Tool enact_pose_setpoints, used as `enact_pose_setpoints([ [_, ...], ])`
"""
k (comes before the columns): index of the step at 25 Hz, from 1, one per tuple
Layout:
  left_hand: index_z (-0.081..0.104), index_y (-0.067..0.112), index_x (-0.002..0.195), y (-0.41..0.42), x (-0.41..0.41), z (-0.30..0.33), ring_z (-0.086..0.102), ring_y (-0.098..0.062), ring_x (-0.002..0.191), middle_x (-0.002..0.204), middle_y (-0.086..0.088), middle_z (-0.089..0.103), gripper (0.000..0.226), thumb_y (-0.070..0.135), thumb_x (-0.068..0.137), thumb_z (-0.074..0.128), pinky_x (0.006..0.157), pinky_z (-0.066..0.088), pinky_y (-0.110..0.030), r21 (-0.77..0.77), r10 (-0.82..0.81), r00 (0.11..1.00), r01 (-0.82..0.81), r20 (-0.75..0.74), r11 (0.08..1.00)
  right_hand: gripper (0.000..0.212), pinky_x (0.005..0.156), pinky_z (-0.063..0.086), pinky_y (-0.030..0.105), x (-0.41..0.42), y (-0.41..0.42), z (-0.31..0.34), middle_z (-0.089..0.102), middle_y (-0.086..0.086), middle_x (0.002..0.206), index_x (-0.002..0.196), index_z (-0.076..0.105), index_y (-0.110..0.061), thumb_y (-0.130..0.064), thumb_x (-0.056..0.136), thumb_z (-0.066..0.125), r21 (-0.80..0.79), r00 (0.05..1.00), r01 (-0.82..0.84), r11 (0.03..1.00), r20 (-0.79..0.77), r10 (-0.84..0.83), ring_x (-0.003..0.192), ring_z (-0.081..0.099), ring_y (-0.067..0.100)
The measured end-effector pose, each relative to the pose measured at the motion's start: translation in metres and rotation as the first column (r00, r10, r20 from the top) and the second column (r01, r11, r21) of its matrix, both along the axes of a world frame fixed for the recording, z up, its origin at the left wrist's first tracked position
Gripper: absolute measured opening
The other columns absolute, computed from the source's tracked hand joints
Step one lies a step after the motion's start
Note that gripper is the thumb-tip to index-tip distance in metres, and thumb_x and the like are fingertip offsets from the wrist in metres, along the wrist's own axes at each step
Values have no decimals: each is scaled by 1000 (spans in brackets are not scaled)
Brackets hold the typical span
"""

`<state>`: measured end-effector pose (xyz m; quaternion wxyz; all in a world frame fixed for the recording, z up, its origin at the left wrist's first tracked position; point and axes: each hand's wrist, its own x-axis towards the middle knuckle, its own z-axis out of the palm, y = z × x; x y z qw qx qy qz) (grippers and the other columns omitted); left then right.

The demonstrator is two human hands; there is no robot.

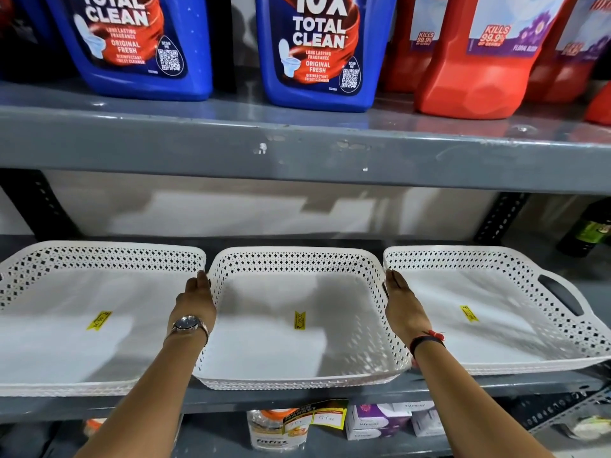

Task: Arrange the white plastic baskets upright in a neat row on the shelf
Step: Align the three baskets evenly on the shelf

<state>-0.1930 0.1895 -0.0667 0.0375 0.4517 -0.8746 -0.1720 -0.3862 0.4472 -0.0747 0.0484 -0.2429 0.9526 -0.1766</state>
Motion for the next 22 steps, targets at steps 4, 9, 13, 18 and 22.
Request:
enact_pose_setpoints([
  [4, 7, 6, 150, 2, 2, 1, 40, -37, 131, 152, -16, 25, 62, -5, 93, 30, 109, 38, -43, 8, 5, 1000, -5, -8, 1000, 69, 115, 24, 26, -5, 1, -5, 7, 5, 159, 148, 7, -5, 14, 85, 27, 25, 1000, -5, 1000, -16, 5, 145, 17, 18],
  [9, 6, 6, 150, 2, 3, 2, 40, -36, 131, 151, -17, 26, 62, -5, 93, 30, 108, 39, -42, -8, 1, 1000, -1, -2, 1000, 69, 115, 23, 26, -7, 0, -8, 7, 4, 159, 148, 8, -6, 15, 85, 27, 26, 999, -10, 1000, -32, 11, 145, 15, 17],
  [13, 6, 10, 150, 4, 3, 3, 39, -35, 134, 151, -17, 28, 62, -2, 94, 30, 110, 35, -41, 13, 23, 1000, -23, -8, 1000, 70, 115, 27, 28, -9, 0, -9, 9, 3, 159, 148, 10, -7, 15, 84, 27, 24, 999, -18, 1000, -37, 19, 143, 20, 19],
  [18, 6, 13, 151, 3, 2, 3, 44, -36, 129, 147, -17, 35, 62, 1, 95, 31, 107, 38, -42, 33, 43, 999, -43, -11, 999, 70, 115, 26, 27, -10, 1, -10, 10, 3, 159, 148, 11, -7, 15, 84, 28, 16, 999, -19, 1000, -33, 19, 144, 17, 17],
  [22, 7, 12, 150, 0, 1, 0, 45, -37, 128, 145, -19, 37, 63, 0, 94, 32, 106, 40, -44, 36, 51, 999, -51, 1, 998, 69, 115, 25, 26, -10, 0, -10, 9, 2, 159, 148, 11, -7, 15, 84, 27, 16, 999, -27, 1000, -41, 27, 145, 17, 17],
])
